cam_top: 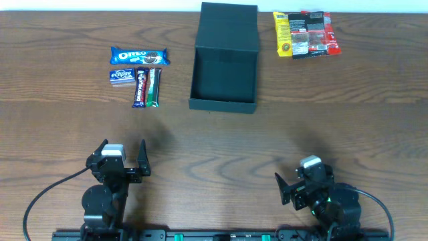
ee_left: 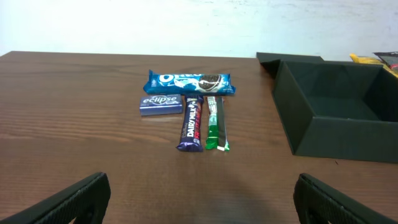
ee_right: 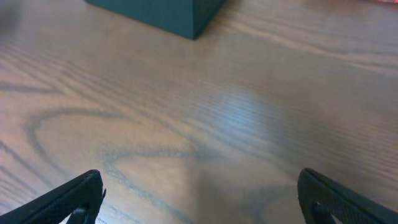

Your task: Pack container

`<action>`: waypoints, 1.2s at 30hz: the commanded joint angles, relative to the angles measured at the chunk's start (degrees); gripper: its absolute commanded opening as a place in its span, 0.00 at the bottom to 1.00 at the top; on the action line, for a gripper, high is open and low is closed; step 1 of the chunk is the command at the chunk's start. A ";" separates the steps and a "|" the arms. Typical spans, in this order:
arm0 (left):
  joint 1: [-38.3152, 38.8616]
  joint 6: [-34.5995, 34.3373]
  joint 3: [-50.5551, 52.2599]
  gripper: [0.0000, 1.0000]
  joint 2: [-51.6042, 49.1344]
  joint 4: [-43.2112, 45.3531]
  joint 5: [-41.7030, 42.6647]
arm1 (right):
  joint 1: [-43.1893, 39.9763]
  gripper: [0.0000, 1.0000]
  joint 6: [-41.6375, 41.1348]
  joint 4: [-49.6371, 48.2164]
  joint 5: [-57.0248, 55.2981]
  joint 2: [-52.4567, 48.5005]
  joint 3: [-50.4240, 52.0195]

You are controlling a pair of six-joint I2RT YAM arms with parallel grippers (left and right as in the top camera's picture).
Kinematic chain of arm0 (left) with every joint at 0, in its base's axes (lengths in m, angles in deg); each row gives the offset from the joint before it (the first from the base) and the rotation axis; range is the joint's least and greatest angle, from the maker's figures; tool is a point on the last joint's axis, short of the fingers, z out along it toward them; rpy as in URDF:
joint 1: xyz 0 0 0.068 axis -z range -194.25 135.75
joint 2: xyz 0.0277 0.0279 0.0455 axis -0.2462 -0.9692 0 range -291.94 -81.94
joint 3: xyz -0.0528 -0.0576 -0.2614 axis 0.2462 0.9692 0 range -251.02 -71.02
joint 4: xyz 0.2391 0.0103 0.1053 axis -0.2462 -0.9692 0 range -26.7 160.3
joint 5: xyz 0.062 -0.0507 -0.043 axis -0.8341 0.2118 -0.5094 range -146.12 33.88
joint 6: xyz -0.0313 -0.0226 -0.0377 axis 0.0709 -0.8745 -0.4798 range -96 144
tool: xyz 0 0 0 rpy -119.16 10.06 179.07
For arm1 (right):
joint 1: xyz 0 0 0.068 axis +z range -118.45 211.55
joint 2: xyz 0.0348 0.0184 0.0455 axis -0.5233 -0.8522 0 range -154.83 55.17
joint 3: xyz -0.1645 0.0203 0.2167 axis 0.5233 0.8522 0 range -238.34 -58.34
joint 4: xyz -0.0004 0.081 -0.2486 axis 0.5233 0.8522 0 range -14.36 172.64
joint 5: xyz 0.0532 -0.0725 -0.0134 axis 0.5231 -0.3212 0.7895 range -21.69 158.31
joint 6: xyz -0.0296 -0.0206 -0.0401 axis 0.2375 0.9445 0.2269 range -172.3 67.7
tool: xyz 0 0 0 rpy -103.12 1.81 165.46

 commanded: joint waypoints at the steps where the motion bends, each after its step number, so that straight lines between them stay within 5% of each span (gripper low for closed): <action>1: -0.35 0.37 1.62 0.95 0.37 -0.46 0.39 | -0.35 0.99 -6.19 -2.97 3.19 0.52 0.22; 8: -0.35 0.37 1.62 0.95 0.37 -0.46 0.39 | -0.35 0.99 -45.88 -10.01 17.35 0.52 0.22; 12: -0.35 0.37 1.62 0.95 0.37 -0.46 0.39 | -0.37 0.99 -51.63 -10.12 16.55 0.52 0.22; 21: -0.35 0.37 1.62 0.95 0.37 -0.46 0.39 | -0.31 0.99 -42.64 -19.30 24.50 -4.98 -0.81; 29: -0.35 0.37 1.62 0.95 0.37 -0.44 0.39 | 0.11 0.99 -27.04 -20.44 19.26 -37.46 -20.55; 36: -0.35 0.37 1.62 0.95 0.37 -0.46 0.39 | 6.45 0.99 -21.75 -12.74 2.29 -65.00 -43.67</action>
